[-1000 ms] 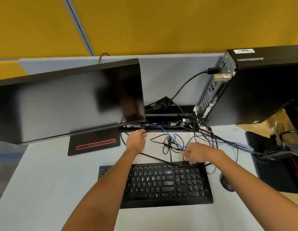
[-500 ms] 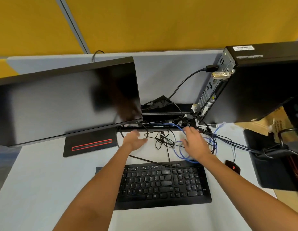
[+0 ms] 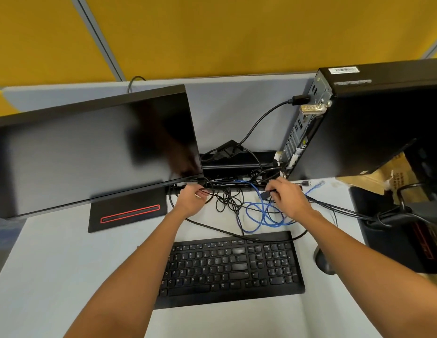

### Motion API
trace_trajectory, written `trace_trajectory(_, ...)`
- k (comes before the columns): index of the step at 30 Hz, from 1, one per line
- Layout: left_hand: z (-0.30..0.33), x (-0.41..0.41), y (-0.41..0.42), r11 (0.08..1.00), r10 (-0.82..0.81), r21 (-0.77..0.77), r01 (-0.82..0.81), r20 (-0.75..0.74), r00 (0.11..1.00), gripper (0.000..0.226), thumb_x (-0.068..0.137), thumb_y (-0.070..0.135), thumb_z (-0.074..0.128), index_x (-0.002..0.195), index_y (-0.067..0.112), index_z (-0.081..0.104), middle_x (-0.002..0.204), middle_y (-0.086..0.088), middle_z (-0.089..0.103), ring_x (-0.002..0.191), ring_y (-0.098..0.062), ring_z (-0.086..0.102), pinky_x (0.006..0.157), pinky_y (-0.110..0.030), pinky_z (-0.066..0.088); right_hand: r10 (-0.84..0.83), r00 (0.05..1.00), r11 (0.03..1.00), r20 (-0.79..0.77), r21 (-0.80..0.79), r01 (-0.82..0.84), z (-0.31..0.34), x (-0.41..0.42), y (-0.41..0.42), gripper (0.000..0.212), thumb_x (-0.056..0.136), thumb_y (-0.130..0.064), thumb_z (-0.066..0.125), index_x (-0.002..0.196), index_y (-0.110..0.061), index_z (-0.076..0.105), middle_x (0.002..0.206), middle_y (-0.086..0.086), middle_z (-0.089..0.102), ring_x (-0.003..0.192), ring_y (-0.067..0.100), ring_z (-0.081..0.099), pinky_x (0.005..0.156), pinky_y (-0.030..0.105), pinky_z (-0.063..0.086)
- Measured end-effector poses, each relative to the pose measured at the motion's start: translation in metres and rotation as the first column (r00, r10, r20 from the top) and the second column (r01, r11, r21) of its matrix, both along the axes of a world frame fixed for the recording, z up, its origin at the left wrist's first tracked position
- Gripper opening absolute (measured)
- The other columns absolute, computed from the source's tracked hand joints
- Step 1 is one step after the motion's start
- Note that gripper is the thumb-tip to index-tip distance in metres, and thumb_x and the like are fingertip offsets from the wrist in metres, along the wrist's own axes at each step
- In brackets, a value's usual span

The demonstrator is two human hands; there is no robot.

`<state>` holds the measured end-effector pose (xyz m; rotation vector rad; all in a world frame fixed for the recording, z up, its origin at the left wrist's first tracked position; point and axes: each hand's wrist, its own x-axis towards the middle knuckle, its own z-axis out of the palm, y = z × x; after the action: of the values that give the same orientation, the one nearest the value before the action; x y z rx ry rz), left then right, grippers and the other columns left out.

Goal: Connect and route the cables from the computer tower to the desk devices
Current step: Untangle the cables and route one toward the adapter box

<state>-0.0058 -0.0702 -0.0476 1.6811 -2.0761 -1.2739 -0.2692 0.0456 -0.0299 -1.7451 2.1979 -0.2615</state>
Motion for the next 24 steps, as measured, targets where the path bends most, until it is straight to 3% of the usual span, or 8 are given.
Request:
trace_trajectory(3, 0.008, -0.009, 0.008, 0.999, 0.018, 0.047, -0.015, -0.055, 0.998, 0.029, 0.085, -0.009, 0.043, 0.091, 0.004, 0.068, 0.088, -0.004, 0.066, 0.083, -0.012, 0.059, 0.071, -0.018, 0.047, 0.024, 0.99, 0.992, -0.139, 0.123, -0.006, -0.003, 0.0, 0.011, 0.017, 0.094, -0.021, 0.055, 0.109, -0.028, 0.059, 0.116, -0.004, 0.059, 0.11, 0.023, 0.05, 0.094, 0.039, 0.036)
trace_trajectory(6, 0.016, -0.016, 0.011, 0.998, -0.008, 0.064, 0.006, 0.032, 0.999, 0.02, 0.086, 0.003, 0.045, 0.082, 0.008, 0.063, 0.091, -0.007, 0.066, 0.096, -0.025, 0.063, 0.081, -0.032, 0.05, 0.015, 0.969, 0.966, -0.247, 0.252, 0.049, -0.002, -0.001, 0.016, 0.026, 0.093, -0.03, 0.058, 0.119, -0.03, 0.056, 0.123, 0.001, 0.051, 0.118, 0.023, 0.044, 0.099, 0.039, 0.032)
trace_trajectory(8, 0.028, -0.021, 0.014, 0.991, -0.017, 0.132, 0.0, 0.127, 0.992, 0.016, 0.087, 0.01, 0.047, 0.086, 0.004, 0.061, 0.095, -0.01, 0.065, 0.095, -0.027, 0.061, 0.08, -0.034, 0.05, -0.017, 0.96, 0.979, -0.279, 0.191, 0.072, 0.008, -0.003, 0.016, 0.028, 0.093, -0.038, 0.058, 0.12, -0.03, 0.058, 0.121, 0.002, 0.053, 0.117, 0.024, 0.044, 0.097, 0.038, 0.032)
trace_trajectory(10, 0.038, -0.026, 0.018, 0.978, -0.091, 0.202, 0.047, 0.218, 0.972, 0.014, 0.087, 0.01, 0.048, 0.088, 0.001, 0.058, 0.097, -0.013, 0.065, 0.088, -0.024, 0.058, 0.077, -0.034, 0.05, -0.084, 0.975, 0.996, -0.204, 0.011, 0.088, 0.027, -0.006, 0.01, 0.027, 0.093, -0.044, 0.056, 0.114, -0.029, 0.062, 0.111, 0.002, 0.059, 0.111, 0.025, 0.045, 0.09, 0.038, 0.032)
trace_trajectory(15, 0.062, -0.052, 0.035, 0.88, -0.403, 0.34, 0.331, 0.166, 0.9, 0.025, 0.087, 0.024, 0.065, 0.105, 0.006, 0.065, 0.109, -0.003, 0.062, 0.102, -0.017, 0.057, 0.088, -0.029, 0.047, -0.137, 0.908, 0.873, 0.396, -0.385, 0.299, 0.103, -0.007, -0.015, 0.022, 0.096, -0.039, 0.05, 0.079, -0.025, 0.048, 0.066, -0.005, 0.052, 0.073, 0.027, 0.054, 0.066, 0.036, 0.041)
trace_trajectory(18, 0.05, -0.048, 0.052, 0.774, -0.621, 0.422, 0.472, 0.354, 0.7, 0.047, 0.084, 0.025, 0.067, 0.126, 0.009, 0.055, 0.134, -0.003, 0.048, 0.121, -0.023, 0.047, 0.101, -0.036, 0.042, -0.12, 0.94, 0.84, 0.318, -0.473, 0.267, 0.134, -0.002, -0.018, 0.022, 0.1, -0.037, 0.044, 0.084, -0.021, 0.042, 0.065, -0.004, 0.05, 0.067, 0.027, 0.049, 0.06, 0.036, 0.037)
trace_trajectory(21, 0.021, -0.022, 0.066, 0.771, -0.629, 0.42, 0.479, 0.625, 0.463, 0.05, 0.079, 0.028, 0.063, 0.123, 0.008, 0.053, 0.136, -0.013, 0.044, 0.129, -0.032, 0.036, 0.107, -0.05, 0.031, -0.066, 0.987, 0.934, 0.149, -0.337, 0.114, 0.126, 0.004, -0.011, 0.016, 0.101, -0.036, 0.039, 0.103, -0.022, 0.046, 0.082, 0.003, 0.061, 0.074, 0.029, 0.056, 0.067, 0.04, 0.046)
trace_trajectory(24, 0.015, -0.003, 0.071, 0.87, -0.467, 0.238, 0.432, 0.681, 0.564, 0.039, 0.084, 0.039, 0.05, 0.108, 0.011, 0.062, 0.119, -0.009, 0.059, 0.121, -0.029, 0.044, 0.107, -0.05, 0.022, 0.066, 0.985, 0.996, 0.161, -0.074, -0.055, 0.092, 0.013, 0.008, 0.009, 0.101, -0.026, 0.041, 0.104, -0.019, 0.047, 0.09, 0.002, 0.057, 0.084, 0.026, 0.056, 0.076, 0.04, 0.047)
